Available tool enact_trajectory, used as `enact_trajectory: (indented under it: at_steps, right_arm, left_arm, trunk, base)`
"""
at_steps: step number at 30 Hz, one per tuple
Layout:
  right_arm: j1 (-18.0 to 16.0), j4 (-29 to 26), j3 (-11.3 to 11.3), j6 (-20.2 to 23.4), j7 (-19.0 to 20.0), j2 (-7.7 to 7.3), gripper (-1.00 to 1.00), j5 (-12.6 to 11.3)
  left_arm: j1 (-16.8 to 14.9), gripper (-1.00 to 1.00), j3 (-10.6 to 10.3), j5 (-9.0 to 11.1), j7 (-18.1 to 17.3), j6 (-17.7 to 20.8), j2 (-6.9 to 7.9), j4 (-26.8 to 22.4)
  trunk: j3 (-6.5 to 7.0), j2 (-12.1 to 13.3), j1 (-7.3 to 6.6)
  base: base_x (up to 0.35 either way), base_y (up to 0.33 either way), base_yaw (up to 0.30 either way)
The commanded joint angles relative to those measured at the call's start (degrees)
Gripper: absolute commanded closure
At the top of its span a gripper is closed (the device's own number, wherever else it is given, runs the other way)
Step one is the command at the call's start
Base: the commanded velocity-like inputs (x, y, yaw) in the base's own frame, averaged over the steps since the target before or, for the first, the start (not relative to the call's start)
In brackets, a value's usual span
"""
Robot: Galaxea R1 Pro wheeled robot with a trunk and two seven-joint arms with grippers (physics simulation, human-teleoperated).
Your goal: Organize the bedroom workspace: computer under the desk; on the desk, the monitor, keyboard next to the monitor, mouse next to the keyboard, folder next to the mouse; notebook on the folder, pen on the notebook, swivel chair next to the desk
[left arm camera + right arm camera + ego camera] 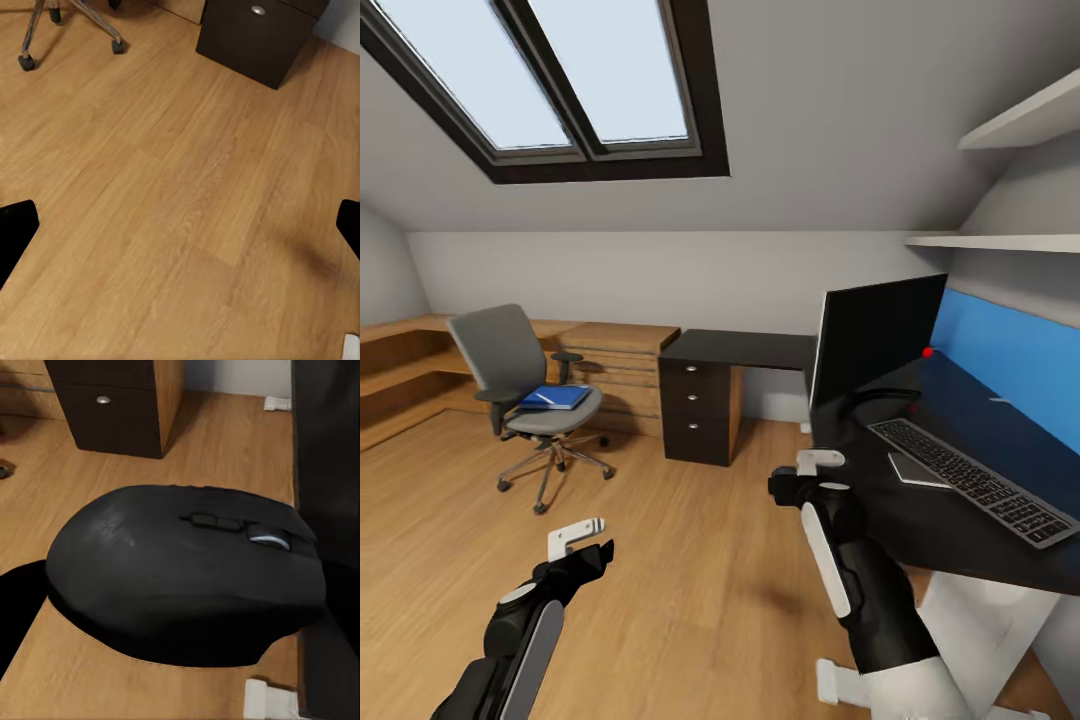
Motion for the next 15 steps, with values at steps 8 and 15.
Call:
enact_trajectory:
  at_steps: [8,15]
  right_arm:
    - [0.0,5.2,3.5,-6.3,-4.3,0.01,1.0,-2.0]
    - [0.0,5.2,3.6,-7.1,-4.5,0.01,1.0,-2.0]
  left_arm:
    - [0.0,-1.0,-0.1,0.6,0.5,0.1,-0.21,0.5]
    - [0.0,-1.0,-0.2,0.7,0.4,0.3,-0.29,0.6]
  trunk:
    - [-0.07,0.0,0.0]
    - [0.11,0.4,-0.22]
  base:
    - [0.0,0.331,0.0]
    - [0.014,0.139,0.0]
